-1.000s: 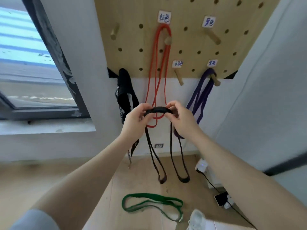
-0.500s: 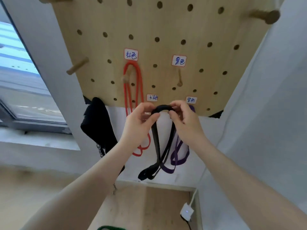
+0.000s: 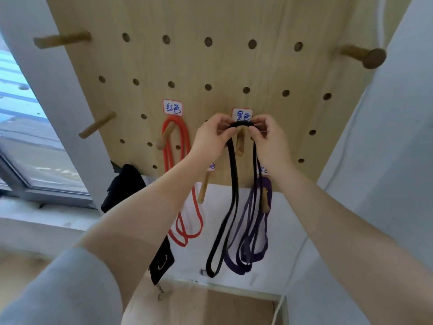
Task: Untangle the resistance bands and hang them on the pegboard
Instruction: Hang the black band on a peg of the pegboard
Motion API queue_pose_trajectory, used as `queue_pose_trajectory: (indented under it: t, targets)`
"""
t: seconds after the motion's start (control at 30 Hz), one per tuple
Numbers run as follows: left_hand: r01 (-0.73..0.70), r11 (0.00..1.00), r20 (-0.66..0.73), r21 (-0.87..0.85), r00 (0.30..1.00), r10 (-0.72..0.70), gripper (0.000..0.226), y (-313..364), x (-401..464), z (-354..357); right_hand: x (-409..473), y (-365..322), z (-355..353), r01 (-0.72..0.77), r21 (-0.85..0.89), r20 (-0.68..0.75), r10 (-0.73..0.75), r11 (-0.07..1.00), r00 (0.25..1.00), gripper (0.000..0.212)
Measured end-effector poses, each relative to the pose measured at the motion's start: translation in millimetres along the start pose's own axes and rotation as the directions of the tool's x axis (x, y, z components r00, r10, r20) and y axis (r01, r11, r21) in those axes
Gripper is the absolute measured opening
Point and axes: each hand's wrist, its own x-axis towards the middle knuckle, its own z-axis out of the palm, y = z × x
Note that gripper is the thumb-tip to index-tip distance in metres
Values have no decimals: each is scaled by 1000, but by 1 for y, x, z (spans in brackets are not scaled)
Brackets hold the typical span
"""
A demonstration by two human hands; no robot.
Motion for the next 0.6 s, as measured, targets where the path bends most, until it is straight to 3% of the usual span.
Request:
queue_pose_trajectory:
  t: [0.1, 0.2, 0.27, 0.43, 0.5, 0.6]
  targets:
    - [-47, 971, -24, 233, 998, 54, 14, -10, 22, 9, 16, 17, 3, -15, -174, 43, 23, 985, 999, 13]
    - [-97, 923, -125, 373, 980, 153, 14, -20, 26, 19, 21, 33, 2, 215, -585, 93, -198, 782, 976, 18]
    - [-92, 900, -151, 427, 974, 171, 15, -24, 25, 22, 21, 37, 3, 228, -640, 48, -258, 734, 965, 18]
    - [-2, 955, -114, 296, 993, 38, 21, -15, 18, 25, 21, 30, 9, 154, -517, 36, -159, 842, 987, 23]
    - [-1, 969, -93, 248, 995, 25, 32, -18, -2, 19, 11, 24, 7, 57, -431, -41, -83, 901, 996, 30]
    - [30, 983, -117, 182, 993, -9, 33, -46, -53, -5, -33, 29, 15, -187, 3, -209, 184, 982, 960, 35]
